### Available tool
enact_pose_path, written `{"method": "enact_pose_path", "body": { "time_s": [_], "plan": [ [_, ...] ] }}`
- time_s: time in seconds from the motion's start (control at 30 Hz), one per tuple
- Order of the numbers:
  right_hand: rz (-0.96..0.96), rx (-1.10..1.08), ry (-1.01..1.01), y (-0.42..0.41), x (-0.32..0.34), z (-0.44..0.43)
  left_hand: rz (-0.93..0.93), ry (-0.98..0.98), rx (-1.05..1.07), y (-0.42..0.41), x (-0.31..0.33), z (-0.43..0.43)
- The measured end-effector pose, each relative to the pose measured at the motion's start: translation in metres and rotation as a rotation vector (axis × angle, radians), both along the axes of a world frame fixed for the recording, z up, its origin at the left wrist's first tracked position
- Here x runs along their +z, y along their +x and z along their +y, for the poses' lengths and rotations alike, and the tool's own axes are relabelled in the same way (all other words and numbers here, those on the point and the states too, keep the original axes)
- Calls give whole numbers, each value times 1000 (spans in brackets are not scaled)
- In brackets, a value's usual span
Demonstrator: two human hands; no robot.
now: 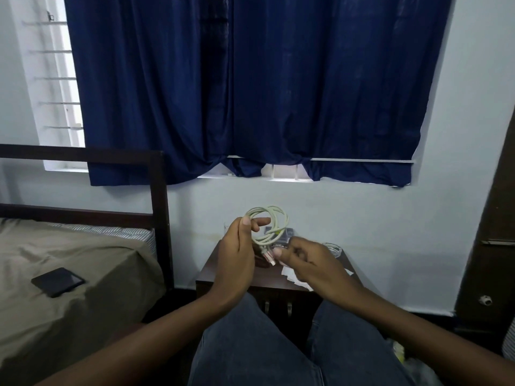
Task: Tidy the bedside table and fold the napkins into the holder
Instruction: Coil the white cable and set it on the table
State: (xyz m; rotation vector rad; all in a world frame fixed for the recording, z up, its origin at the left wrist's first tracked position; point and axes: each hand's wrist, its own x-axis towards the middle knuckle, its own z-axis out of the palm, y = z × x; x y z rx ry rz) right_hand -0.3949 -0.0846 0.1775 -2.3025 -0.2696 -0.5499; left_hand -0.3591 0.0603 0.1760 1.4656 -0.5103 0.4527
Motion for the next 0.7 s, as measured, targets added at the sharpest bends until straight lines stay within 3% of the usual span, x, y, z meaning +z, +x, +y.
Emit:
{"method": "enact_pose_path", "body": {
  "time_s": [0.13, 0.3, 0.5, 0.6, 0.7],
  "plan": [
    [47, -54, -82, -1, 5, -6, -8, 9, 24, 0, 1, 0],
    [29, 110, -103, -2, -5, 8, 71, 33, 65, 6, -4, 0],
    [212, 199, 267, -9, 23, -7, 280, -82, -173, 8, 6, 2],
    [238, 168, 310, -4, 30, -24, 414, -174, -372, 7, 9, 1],
    [259, 152, 331, -1, 32, -32, 448, -126, -444, 7, 4, 1]
  ]
}}
